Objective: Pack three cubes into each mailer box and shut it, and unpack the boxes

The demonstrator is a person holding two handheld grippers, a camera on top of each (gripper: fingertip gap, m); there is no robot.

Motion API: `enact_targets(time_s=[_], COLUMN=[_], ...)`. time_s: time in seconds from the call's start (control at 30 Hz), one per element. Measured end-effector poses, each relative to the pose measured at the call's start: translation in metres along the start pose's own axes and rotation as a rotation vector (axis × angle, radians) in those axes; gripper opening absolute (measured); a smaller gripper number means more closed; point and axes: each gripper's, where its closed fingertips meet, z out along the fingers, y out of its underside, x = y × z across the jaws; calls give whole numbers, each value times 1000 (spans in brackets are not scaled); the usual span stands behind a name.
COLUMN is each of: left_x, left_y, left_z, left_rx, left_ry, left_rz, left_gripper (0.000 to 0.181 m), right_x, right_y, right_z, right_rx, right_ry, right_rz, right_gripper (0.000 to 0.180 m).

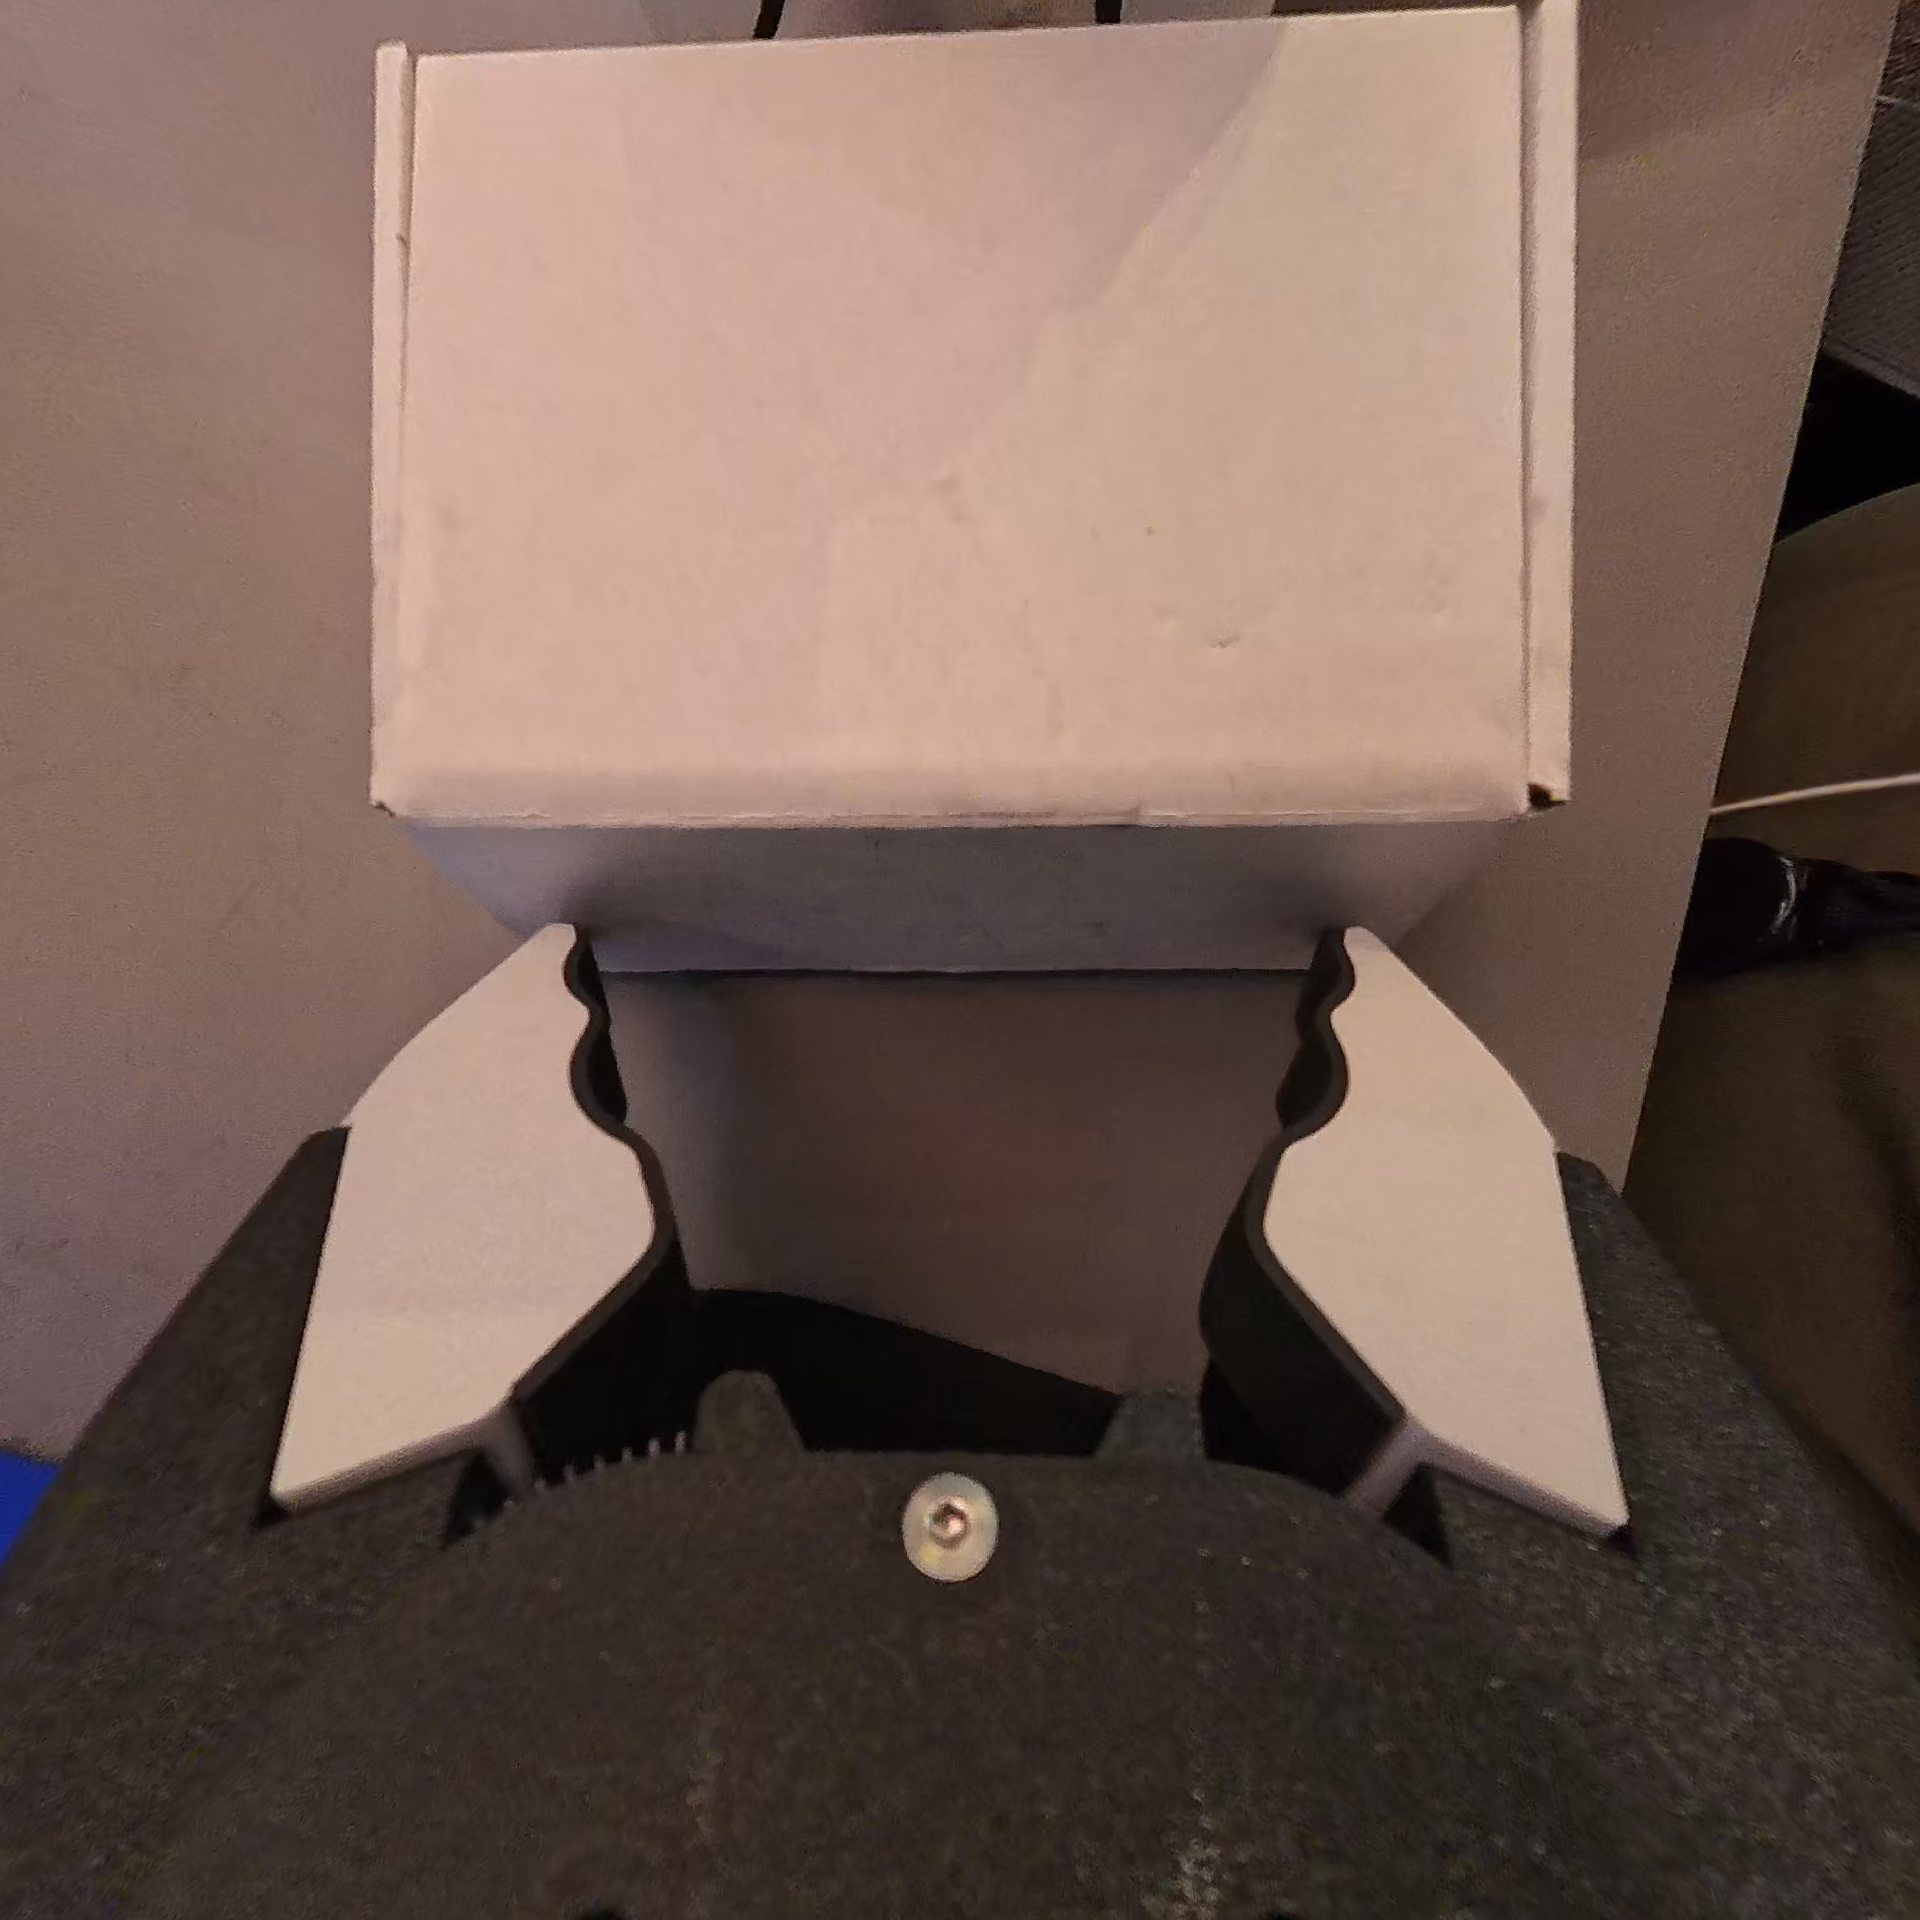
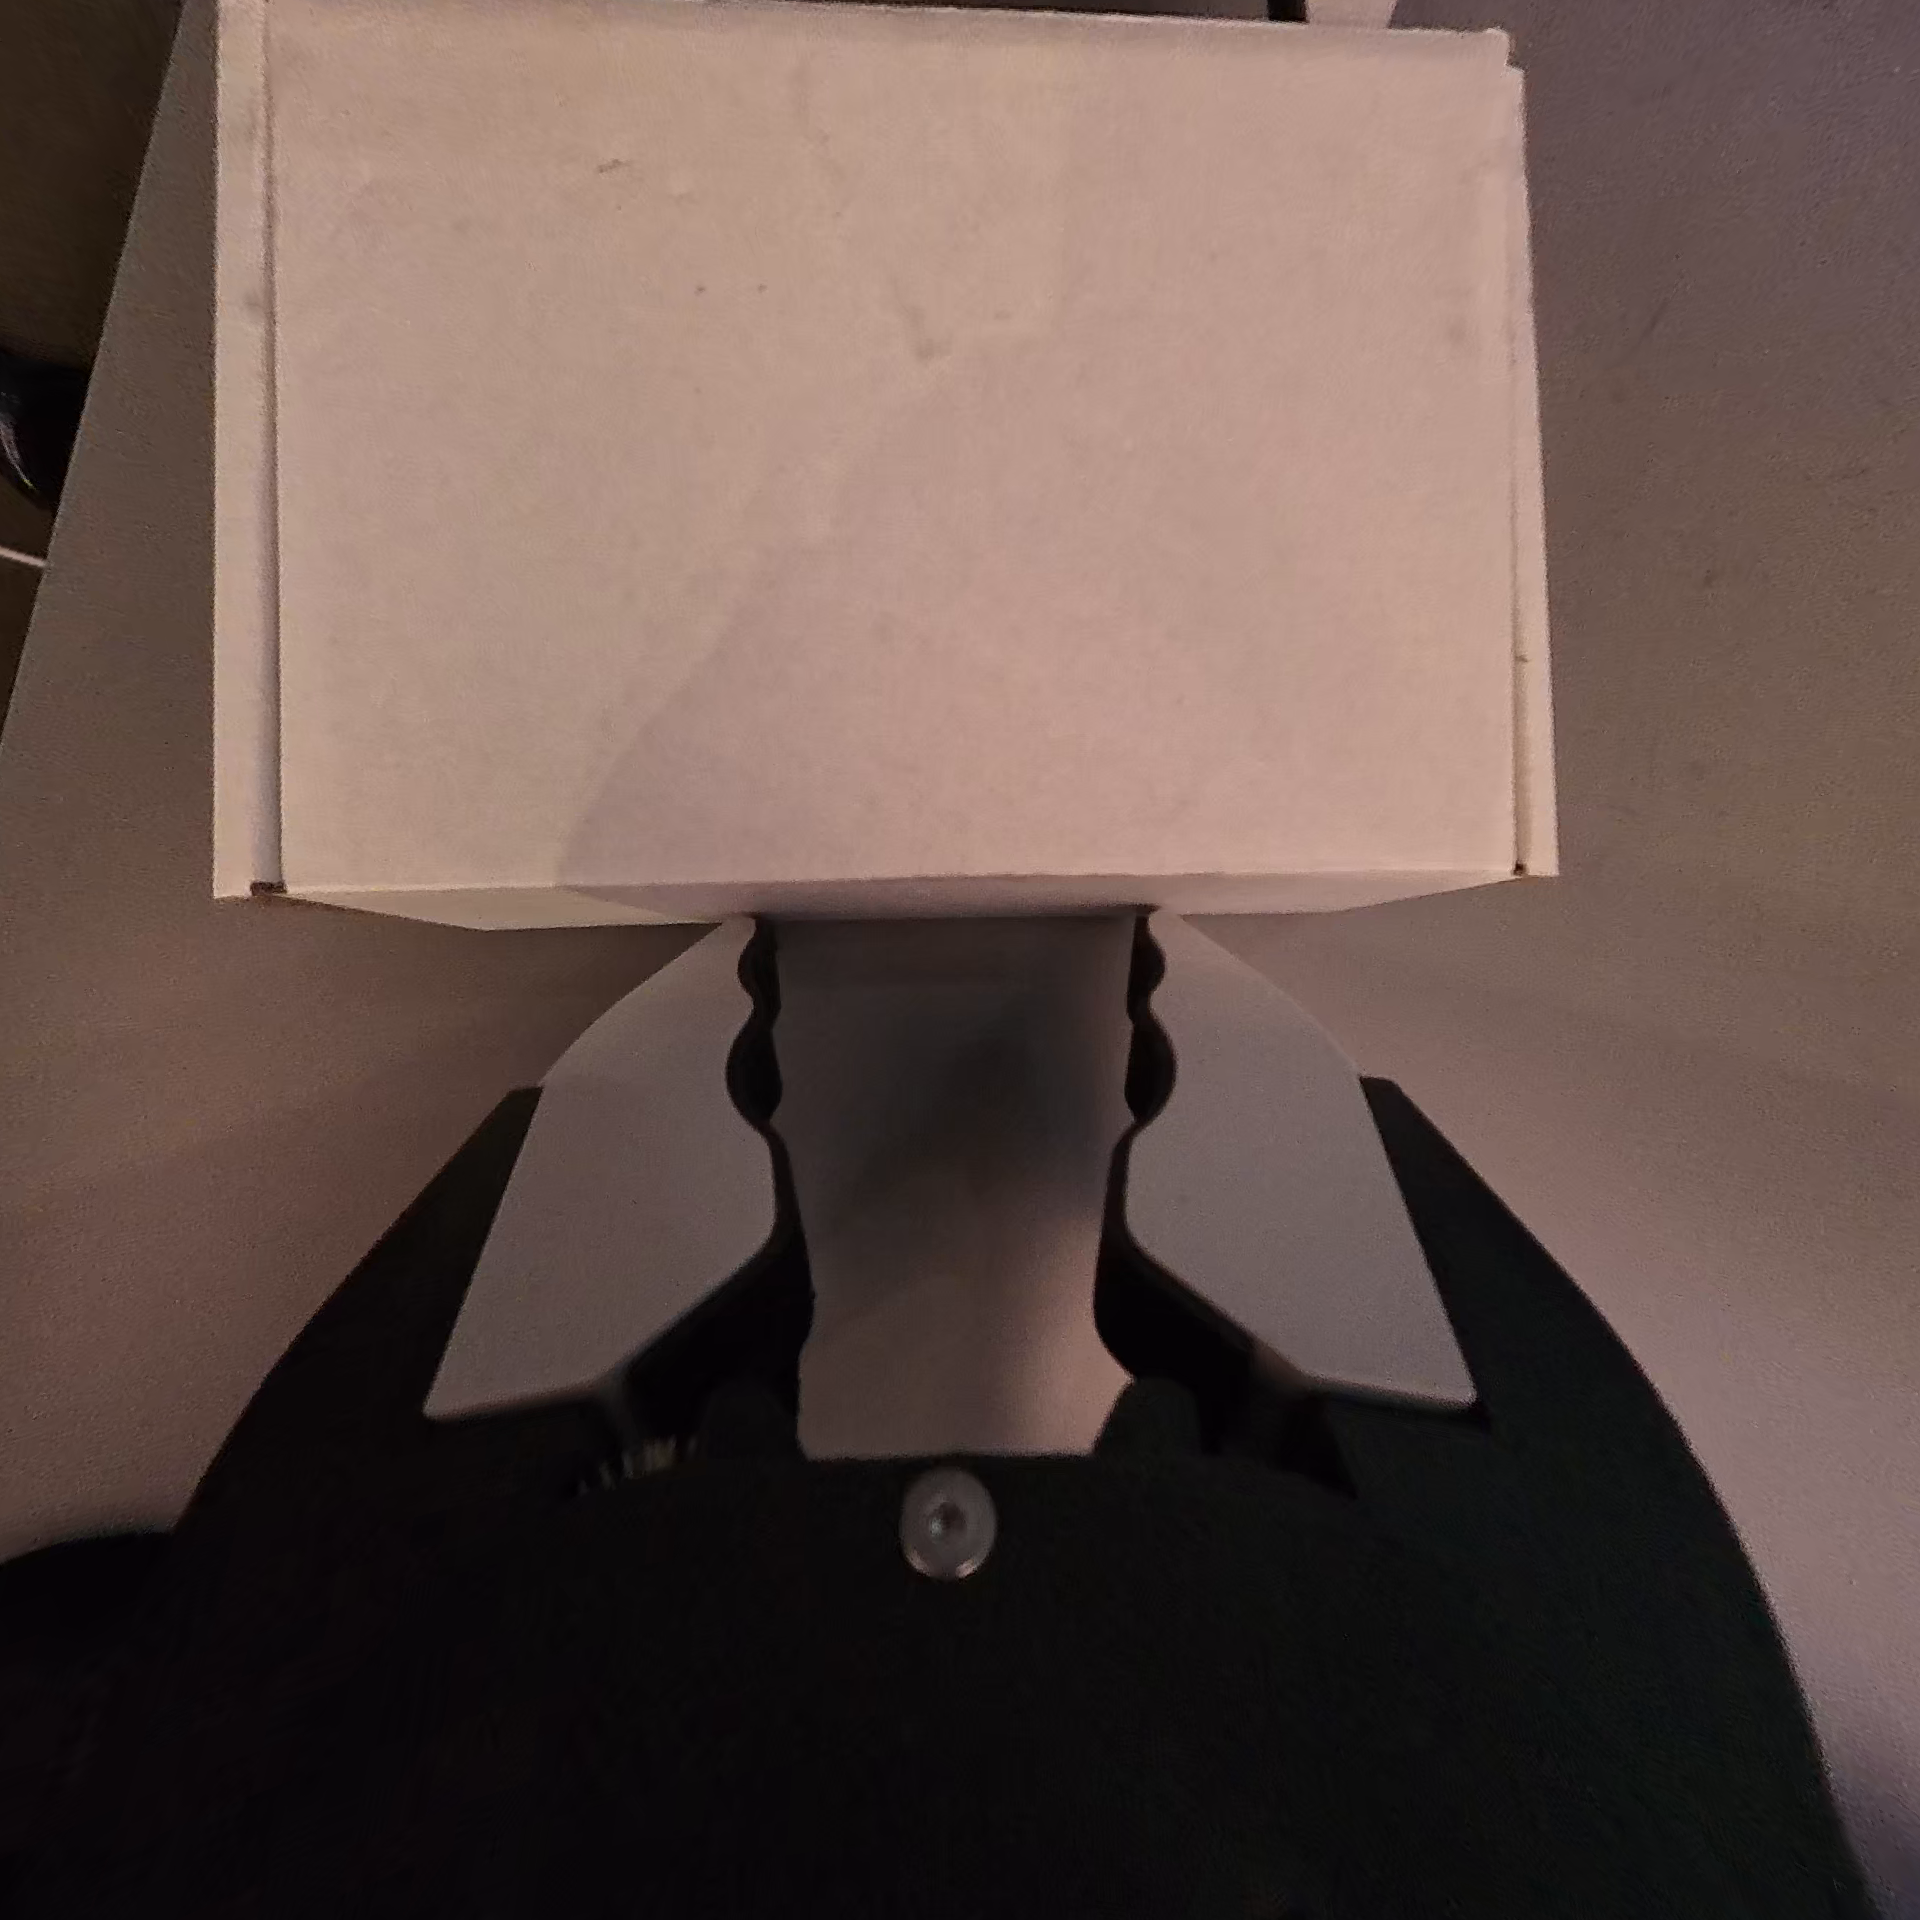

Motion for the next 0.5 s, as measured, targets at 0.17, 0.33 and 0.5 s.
enact_targets(time_s=[0.17,0.33,0.5], left_x=[0,0,0], left_y=[0,-3,-6], left_z=[1,5,8], left_rx=[7,29,61], left_ry=[-4,-9,-14], left_rz=[-5,-20,-33], left_gripper=[124,124,125], right_x=[0,0,0], right_y=[-1,-2,-2], right_z=[1,1,2], right_rx=[14,20,29], right_ry=[-2,-8,-17], right_rz=[9,22,29], right_gripper=[65,65,65])
